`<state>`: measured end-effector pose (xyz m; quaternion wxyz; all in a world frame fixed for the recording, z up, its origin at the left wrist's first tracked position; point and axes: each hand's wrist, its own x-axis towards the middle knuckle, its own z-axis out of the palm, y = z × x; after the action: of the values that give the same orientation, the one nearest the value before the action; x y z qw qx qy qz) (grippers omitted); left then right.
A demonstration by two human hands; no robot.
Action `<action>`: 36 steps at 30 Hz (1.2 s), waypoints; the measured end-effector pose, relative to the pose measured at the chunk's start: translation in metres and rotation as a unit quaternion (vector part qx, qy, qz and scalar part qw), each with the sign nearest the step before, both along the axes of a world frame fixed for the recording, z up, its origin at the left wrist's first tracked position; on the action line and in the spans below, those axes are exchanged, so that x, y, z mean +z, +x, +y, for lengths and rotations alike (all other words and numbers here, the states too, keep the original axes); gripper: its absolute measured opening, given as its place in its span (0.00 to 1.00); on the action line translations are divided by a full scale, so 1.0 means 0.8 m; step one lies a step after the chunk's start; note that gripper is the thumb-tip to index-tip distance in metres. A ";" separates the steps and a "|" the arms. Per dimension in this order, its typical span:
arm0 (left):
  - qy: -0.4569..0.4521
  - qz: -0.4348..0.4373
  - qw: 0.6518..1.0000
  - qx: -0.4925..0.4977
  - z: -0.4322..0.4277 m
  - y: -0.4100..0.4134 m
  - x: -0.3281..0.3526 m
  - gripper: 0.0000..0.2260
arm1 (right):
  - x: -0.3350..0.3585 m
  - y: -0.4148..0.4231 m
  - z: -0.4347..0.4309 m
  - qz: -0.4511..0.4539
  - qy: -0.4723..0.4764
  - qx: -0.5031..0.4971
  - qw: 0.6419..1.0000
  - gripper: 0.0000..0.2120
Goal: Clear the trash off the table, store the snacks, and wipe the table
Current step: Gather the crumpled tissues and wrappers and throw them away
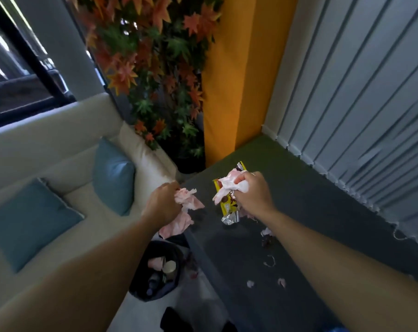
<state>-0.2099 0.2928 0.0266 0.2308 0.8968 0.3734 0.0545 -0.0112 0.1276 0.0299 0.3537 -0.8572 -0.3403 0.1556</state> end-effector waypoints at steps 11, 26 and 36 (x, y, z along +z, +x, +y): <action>-0.016 0.014 0.995 0.095 0.072 -0.126 -0.035 0.13 | -0.031 -0.106 0.126 0.011 -0.020 0.092 0.995 0.10; -0.113 0.028 0.984 0.138 0.177 -0.222 -0.192 0.06 | -0.174 -0.233 0.233 0.053 -0.100 0.082 0.990 0.11; -0.174 0.084 0.967 0.168 0.178 -0.237 -0.354 0.09 | -0.328 -0.268 0.236 0.089 -0.166 0.079 0.979 0.12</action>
<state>-0.3993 0.4349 -0.2567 0.3384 0.7689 0.5402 -0.0490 -0.2259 0.3166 -0.2328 0.2217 -0.8573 -0.3437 0.3128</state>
